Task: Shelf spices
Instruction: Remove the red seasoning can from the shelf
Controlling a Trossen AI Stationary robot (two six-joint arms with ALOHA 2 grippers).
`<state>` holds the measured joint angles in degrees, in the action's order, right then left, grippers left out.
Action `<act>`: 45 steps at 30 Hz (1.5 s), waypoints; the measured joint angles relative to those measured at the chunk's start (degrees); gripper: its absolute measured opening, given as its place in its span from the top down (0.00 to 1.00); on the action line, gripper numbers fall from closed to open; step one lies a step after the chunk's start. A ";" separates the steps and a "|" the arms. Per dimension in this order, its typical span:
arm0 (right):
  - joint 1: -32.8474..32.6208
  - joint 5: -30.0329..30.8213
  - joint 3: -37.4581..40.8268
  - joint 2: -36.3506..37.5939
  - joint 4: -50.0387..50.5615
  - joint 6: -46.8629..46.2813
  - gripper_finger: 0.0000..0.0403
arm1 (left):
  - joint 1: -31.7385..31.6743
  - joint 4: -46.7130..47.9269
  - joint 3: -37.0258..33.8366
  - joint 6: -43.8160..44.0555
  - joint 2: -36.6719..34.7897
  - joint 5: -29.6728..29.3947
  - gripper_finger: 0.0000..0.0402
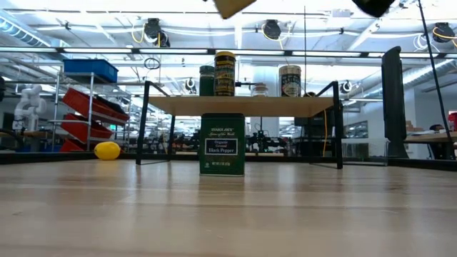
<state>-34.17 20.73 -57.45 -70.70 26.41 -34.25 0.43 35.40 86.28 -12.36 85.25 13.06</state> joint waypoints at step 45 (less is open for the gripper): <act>-7.57 6.43 0.00 0.00 7.30 -11.18 0.55 | 2.33 -11.77 -0.02 2.04 27.94 -10.39 0.45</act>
<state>-41.74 27.16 -57.45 -70.70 33.70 -45.43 2.76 23.62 86.26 -10.32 113.19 2.68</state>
